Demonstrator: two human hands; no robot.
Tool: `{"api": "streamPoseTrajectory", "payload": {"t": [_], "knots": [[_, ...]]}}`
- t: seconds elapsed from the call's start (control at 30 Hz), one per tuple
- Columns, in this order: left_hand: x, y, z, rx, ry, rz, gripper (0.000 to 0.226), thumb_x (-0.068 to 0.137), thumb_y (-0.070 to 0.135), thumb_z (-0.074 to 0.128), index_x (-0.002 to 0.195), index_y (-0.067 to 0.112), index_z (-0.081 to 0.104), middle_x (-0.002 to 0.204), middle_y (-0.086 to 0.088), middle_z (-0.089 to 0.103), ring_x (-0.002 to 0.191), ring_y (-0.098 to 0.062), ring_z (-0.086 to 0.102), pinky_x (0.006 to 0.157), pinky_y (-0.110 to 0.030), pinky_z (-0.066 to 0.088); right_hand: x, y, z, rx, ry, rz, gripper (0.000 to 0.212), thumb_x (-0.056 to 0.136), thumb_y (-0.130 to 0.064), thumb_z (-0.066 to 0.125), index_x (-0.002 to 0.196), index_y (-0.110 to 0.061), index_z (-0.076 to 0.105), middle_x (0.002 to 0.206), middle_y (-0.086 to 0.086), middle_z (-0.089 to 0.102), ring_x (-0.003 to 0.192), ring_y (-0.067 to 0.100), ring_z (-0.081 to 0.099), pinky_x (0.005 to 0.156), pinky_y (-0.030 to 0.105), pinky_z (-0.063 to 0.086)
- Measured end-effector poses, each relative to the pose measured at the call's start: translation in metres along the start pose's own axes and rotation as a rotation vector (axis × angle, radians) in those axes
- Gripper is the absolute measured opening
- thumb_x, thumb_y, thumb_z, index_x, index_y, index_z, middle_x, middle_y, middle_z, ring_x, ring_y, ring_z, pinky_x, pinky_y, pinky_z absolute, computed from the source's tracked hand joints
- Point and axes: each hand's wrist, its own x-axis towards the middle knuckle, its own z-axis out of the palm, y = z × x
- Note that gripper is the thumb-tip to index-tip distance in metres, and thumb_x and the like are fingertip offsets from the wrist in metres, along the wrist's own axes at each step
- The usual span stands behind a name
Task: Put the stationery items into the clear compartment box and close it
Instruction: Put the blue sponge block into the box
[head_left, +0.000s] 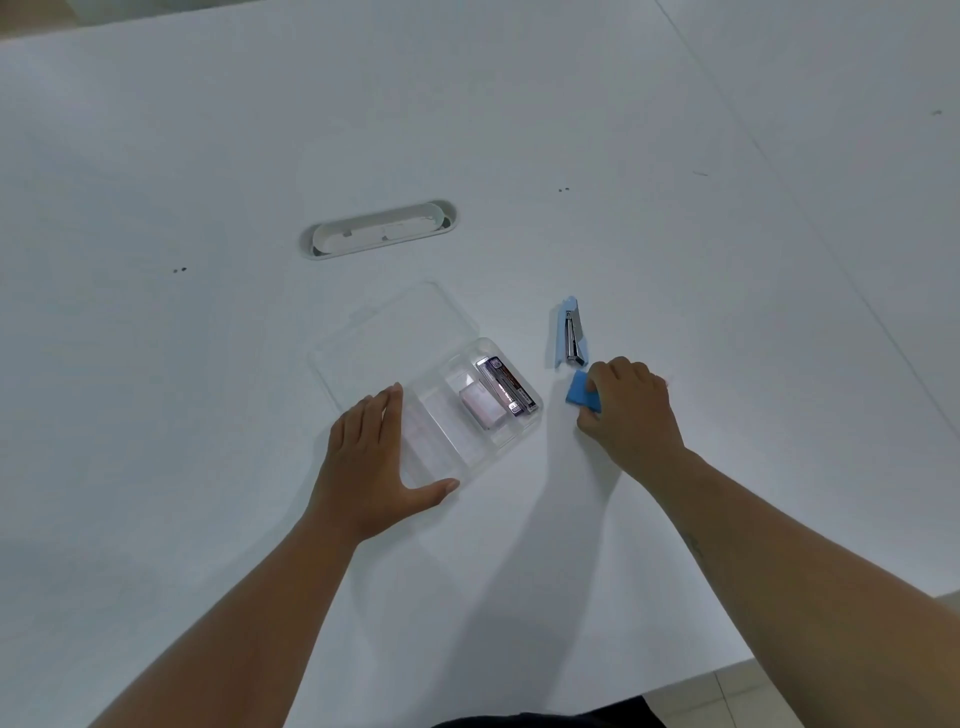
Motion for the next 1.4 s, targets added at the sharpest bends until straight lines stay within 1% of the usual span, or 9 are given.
{"api": "streamPoseTrajectory", "payload": {"t": [0.13,0.27,0.37,0.57,0.7,0.93,1.07,1.27,1.4], "knots": [[0.000,0.001,-0.002,-0.018,-0.016,-0.003,0.125,0.063,0.091,0.040,0.154,0.015,0.002,0.159,-0.004,0.019,0.147,-0.026,0.015,0.120,-0.041,0.016,-0.002,-0.009,-0.005,0.084,0.009,0.031,0.022,0.078,-0.022,0.066,0.096,-0.012,0.056,0.097,0.008,0.055,0.088,0.026,0.049,0.075,0.034,0.037],[-0.002,0.000,-0.004,-0.062,-0.044,0.004,0.128,0.062,0.092,0.038,0.154,0.015,-0.005,0.163,-0.003,0.007,0.149,-0.023,0.005,0.121,-0.038,0.007,-0.008,-0.039,-0.011,0.379,0.130,0.165,0.023,0.075,-0.016,0.069,0.092,-0.011,0.055,0.095,0.007,0.052,0.087,0.027,0.050,0.076,0.042,0.048],[-0.006,-0.005,-0.004,-0.075,-0.032,0.001,0.130,0.060,0.093,0.038,0.154,0.014,-0.007,0.164,-0.003,0.002,0.150,-0.022,0.000,0.121,-0.037,0.002,-0.016,-0.075,-0.009,0.497,0.150,0.147,0.022,0.075,-0.017,0.069,0.087,-0.013,0.051,0.093,0.003,0.047,0.083,0.024,0.049,0.075,0.041,0.050],[-0.018,-0.020,0.002,-0.134,-0.044,-0.042,0.134,0.059,0.095,0.042,0.153,0.016,-0.011,0.164,0.000,-0.006,0.150,-0.017,-0.010,0.121,-0.036,0.001,-0.018,-0.131,0.004,0.489,0.109,0.037,0.022,0.074,-0.016,0.071,0.089,-0.010,0.056,0.095,0.006,0.049,0.082,0.025,0.052,0.073,0.037,0.050],[-0.018,-0.022,0.003,-0.159,-0.049,-0.042,0.134,0.057,0.096,0.042,0.153,0.018,-0.012,0.164,0.003,-0.007,0.150,-0.014,-0.011,0.121,-0.035,0.003,-0.019,-0.145,0.014,0.372,0.095,0.009,0.022,0.076,-0.017,0.070,0.091,-0.008,0.056,0.096,0.009,0.051,0.088,0.024,0.048,0.071,0.034,0.047],[-0.017,-0.021,0.003,-0.153,-0.043,-0.039,0.133,0.058,0.095,0.042,0.153,0.018,-0.010,0.165,0.002,-0.004,0.150,-0.016,-0.009,0.120,-0.035,0.002,-0.028,-0.136,0.021,0.287,0.058,-0.051,0.008,0.086,-0.019,0.062,0.093,-0.014,0.064,0.097,0.005,0.057,0.093,0.025,0.049,0.078,0.035,0.044],[-0.018,-0.019,0.005,-0.141,-0.037,-0.039,0.134,0.055,0.099,0.036,0.152,0.019,-0.011,0.164,0.000,-0.004,0.150,-0.018,-0.008,0.120,-0.037,0.000,-0.033,-0.130,0.017,0.209,0.076,-0.088,0.012,0.087,-0.022,0.059,0.096,-0.019,0.066,0.099,0.000,0.063,0.096,0.025,0.051,0.076,0.037,0.044],[-0.018,-0.016,0.009,-0.160,-0.030,-0.061,0.137,0.053,0.101,0.032,0.153,0.017,-0.011,0.165,-0.001,-0.004,0.150,-0.019,-0.009,0.120,-0.040,0.002,-0.040,-0.123,0.011,0.224,0.102,-0.140,0.023,0.087,-0.014,0.062,0.109,-0.016,0.065,0.106,0.002,0.070,0.100,0.026,0.057,0.077,0.038,0.048],[-0.018,-0.014,0.009,-0.147,-0.032,-0.074,0.136,0.054,0.100,0.033,0.152,0.018,-0.013,0.164,-0.001,-0.005,0.150,-0.019,-0.010,0.119,-0.038,0.001,-0.043,-0.120,0.014,0.173,0.118,-0.172,0.021,0.085,-0.009,0.065,0.105,-0.013,0.068,0.102,0.004,0.069,0.098,0.030,0.059,0.070,0.037,0.052]]}}
